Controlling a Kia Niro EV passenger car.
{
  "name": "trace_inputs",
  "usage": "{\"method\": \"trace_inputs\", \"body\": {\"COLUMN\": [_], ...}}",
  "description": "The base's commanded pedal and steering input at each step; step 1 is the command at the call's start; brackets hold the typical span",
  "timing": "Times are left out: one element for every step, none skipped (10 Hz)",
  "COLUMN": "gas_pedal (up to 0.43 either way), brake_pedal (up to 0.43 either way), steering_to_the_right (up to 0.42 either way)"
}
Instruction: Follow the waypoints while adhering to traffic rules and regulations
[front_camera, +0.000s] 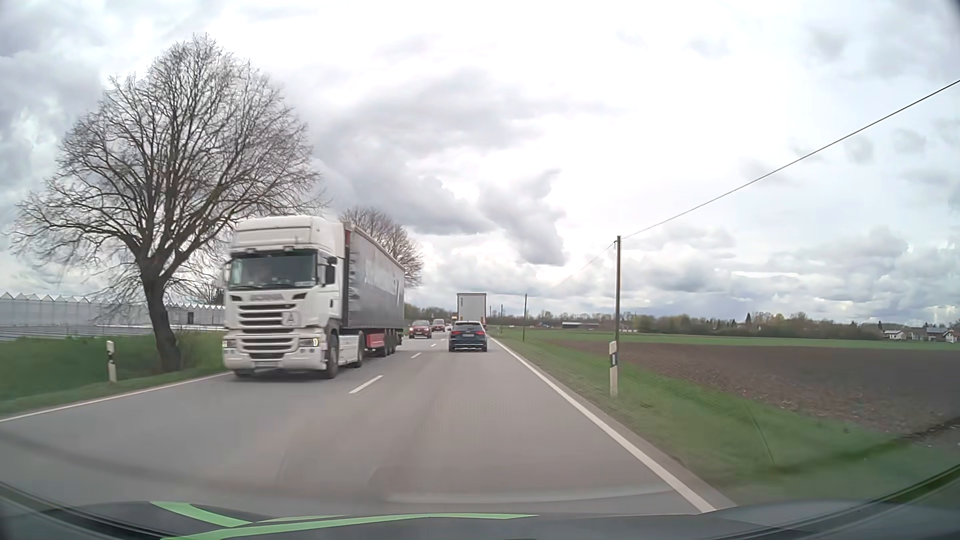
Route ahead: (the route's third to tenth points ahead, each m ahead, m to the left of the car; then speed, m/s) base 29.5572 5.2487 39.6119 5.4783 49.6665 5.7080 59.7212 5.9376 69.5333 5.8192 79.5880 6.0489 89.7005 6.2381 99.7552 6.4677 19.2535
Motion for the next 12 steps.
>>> {"method": "trace_inputs", "body": {"gas_pedal": [0.22,0.22,0.22,0.22,0.22,0.22,0.22,0.22,0.22,0.22,0.22,0.22], "brake_pedal": [0.0,0.0,0.0,0.0,0.0,0.0,0.0,0.0,0.0,0.0,0.0,0.0], "steering_to_the_right": [0.0,0.0,0.0,0.0,0.0,0.0,0.0,0.0,0.0,0.0,0.0,0.0]}}
